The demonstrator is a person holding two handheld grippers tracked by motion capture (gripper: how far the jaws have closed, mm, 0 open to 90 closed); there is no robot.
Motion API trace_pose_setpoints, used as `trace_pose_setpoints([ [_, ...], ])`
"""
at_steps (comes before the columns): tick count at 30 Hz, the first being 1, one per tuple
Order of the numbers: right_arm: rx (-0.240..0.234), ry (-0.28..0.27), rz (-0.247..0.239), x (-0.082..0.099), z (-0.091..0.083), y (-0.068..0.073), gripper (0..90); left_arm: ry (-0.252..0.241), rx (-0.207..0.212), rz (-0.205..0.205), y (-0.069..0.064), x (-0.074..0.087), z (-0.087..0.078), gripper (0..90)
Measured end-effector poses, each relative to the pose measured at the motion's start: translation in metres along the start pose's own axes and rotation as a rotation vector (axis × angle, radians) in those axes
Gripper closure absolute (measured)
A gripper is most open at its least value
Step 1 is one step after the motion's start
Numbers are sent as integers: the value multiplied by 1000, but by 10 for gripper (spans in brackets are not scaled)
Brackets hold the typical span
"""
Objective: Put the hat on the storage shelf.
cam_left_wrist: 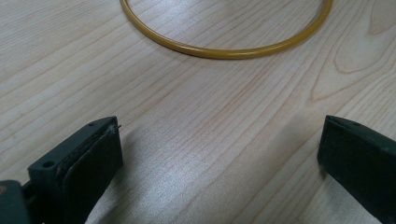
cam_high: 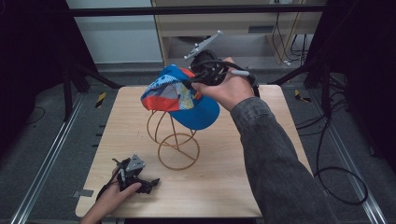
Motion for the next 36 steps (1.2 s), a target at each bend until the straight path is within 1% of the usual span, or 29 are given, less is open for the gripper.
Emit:
trace_pose_setpoints([
  [6, -19, 20, -12, -5, 12, 3, 900, 0, 1, 0, 0, 0, 0, 0],
  [11, -33, 25, -18, -9, 21, 5, 900, -4, 1, -5, 0, 0, 0, 0],
  [19, -53, 44, -28, -13, 31, 10, 900, -4, 2, -5, 0, 0, 0, 0],
  [29, -86, 76, -58, -17, 50, 20, 900, -3, -2, -5, 0, 0, 0, 0],
  [36, -88, 110, -84, -19, 59, 25, 899, -2, -2, -5, 0, 0, 0, 0],
])
Point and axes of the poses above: each handheld gripper's, and its own axes: z roughly forward along the jaws, x roughly out of its underside, y roughly to its left, the point moved 1 cm from there along z, roughly forward along the jaws, and after that the axes turned 9 degrees about -z, right-handed, at the moved point
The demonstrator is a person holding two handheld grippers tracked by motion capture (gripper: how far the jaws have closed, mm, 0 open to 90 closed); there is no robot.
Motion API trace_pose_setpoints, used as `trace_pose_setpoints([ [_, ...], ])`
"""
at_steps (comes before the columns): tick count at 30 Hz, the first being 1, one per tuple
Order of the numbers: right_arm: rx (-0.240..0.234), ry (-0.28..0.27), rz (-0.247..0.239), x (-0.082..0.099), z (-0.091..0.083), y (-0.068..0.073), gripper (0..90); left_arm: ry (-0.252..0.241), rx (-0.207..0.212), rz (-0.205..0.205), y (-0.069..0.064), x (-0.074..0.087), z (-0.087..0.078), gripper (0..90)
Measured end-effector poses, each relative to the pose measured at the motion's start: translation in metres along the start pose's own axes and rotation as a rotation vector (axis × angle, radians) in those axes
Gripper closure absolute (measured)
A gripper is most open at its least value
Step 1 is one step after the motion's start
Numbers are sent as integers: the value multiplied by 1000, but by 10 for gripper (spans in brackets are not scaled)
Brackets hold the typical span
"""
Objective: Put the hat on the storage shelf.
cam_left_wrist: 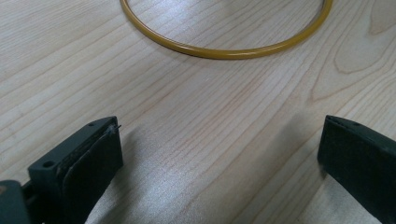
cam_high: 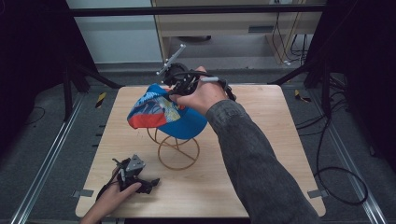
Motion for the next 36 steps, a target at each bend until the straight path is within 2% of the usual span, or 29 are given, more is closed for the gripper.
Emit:
trace_pose_setpoints([
  [10, -2, 30, -6, -1, 8, 2, 896, -2, 2, -1, 0, 0, 0, 0],
  [26, -19, 30, -5, 3, 13, 3, 874, -2, 2, 0, 0, 0, 0, 0],
  [36, -16, 14, 19, 9, 9, 2, 778, -2, 2, 0, 0, 0, 0, 0],
])
Point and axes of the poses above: each handheld gripper's, and its own axes: z roughly forward along the jaws, x roughly out of its underside, y roughly to its left, the point moved 1 cm from there along z, roughly forward along the jaws, and after that the axes turned 9 degrees about -z, right-handed, at the moved point
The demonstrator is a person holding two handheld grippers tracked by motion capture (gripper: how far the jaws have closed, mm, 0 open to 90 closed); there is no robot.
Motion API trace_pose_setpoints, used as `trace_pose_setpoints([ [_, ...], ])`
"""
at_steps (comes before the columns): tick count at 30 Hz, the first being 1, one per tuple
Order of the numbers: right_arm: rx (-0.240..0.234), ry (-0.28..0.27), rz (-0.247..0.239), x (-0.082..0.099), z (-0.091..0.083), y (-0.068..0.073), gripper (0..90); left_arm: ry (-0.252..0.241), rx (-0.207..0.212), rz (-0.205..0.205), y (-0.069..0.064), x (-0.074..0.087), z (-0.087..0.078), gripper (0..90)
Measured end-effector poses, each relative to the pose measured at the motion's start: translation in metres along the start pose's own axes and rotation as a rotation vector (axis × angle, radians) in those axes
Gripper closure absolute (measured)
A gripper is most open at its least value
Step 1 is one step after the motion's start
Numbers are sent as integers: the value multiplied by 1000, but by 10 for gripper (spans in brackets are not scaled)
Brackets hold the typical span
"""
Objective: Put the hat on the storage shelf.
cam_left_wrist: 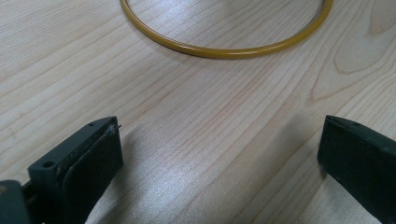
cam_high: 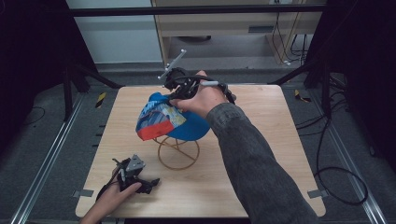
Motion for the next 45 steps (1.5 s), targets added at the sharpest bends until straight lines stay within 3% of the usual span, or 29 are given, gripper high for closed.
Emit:
trace_pose_setpoints([
  [7, 23, -26, 35, 5, -5, 0, 587, 0, 1, 0, 0, 0, 0, 0],
  [20, 58, -70, 57, 15, -21, 5, 351, 0, 0, 0, 0, 0, 0, 0],
  [29, 86, -99, 99, 26, -30, 7, 163, 0, 0, -1, 0, 0, 0, 0],
  [36, 119, -133, 117, 41, -37, 8, 78, 3, -1, 2, 0, 0, 0, 0],
  [45, 136, -178, 150, 65, -50, 6, 66, 3, 0, 2, 0, 0, 0, 0],
])
Point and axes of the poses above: each handheld gripper's, and its own axes: z roughly forward along the jaws, x roughly out of its underside, y roughly to its left, the point moved 1 cm from there along z, roughly forward along the jaws, and after that the axes turned 9 degrees about -z, right-handed, at the moved point
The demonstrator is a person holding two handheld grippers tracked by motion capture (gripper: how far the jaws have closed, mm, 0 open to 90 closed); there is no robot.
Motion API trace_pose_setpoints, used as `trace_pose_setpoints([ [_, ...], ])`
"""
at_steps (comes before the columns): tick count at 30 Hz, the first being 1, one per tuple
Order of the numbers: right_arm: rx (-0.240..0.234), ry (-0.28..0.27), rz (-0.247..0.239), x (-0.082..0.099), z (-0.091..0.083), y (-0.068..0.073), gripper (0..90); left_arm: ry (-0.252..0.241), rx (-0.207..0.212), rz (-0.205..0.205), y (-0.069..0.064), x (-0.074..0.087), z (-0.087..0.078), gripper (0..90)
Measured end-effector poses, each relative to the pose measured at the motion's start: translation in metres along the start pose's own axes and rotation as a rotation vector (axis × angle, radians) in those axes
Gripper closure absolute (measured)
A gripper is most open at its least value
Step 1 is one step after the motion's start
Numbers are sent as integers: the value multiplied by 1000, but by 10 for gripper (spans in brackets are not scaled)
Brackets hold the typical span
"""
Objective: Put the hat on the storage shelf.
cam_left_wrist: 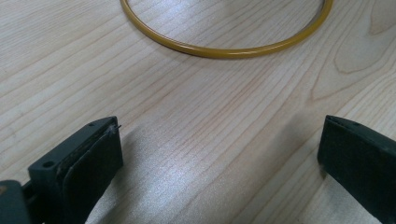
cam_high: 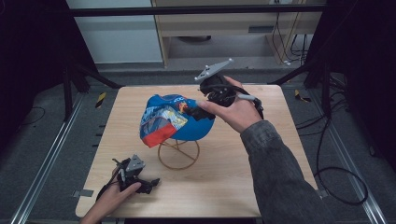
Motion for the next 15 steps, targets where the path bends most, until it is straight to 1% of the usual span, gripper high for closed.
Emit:
trace_pose_setpoints([
  [3, 16, -8, 9, 8, -6, -2, 74, 1, 3, 3, 0, 0, 0, 0],
  [6, 41, -8, 16, 17, -14, -3, 107, 1, 3, 4, 0, 0, 0, 0],
  [10, 60, -13, 29, 28, -24, -7, 131, -2, 3, 3, 0, 0, 0, 0],
  [11, 59, -12, 29, 30, -25, -7, 133, -2, 3, 3, 0, 0, 0, 0],
  [15, 77, -7, 24, 43, -32, -9, 142, -3, 3, 3, -1, 0, 0, 0],
])
Point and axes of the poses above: each handheld gripper's, and its own axes: z roughly forward along the jaws, x roughly out of its underside, y roughly to its left, the point moved 1 cm from there along z, roughly forward along the jaws, and after that the axes turned 9 degrees about -z, right-handed, at the moved point
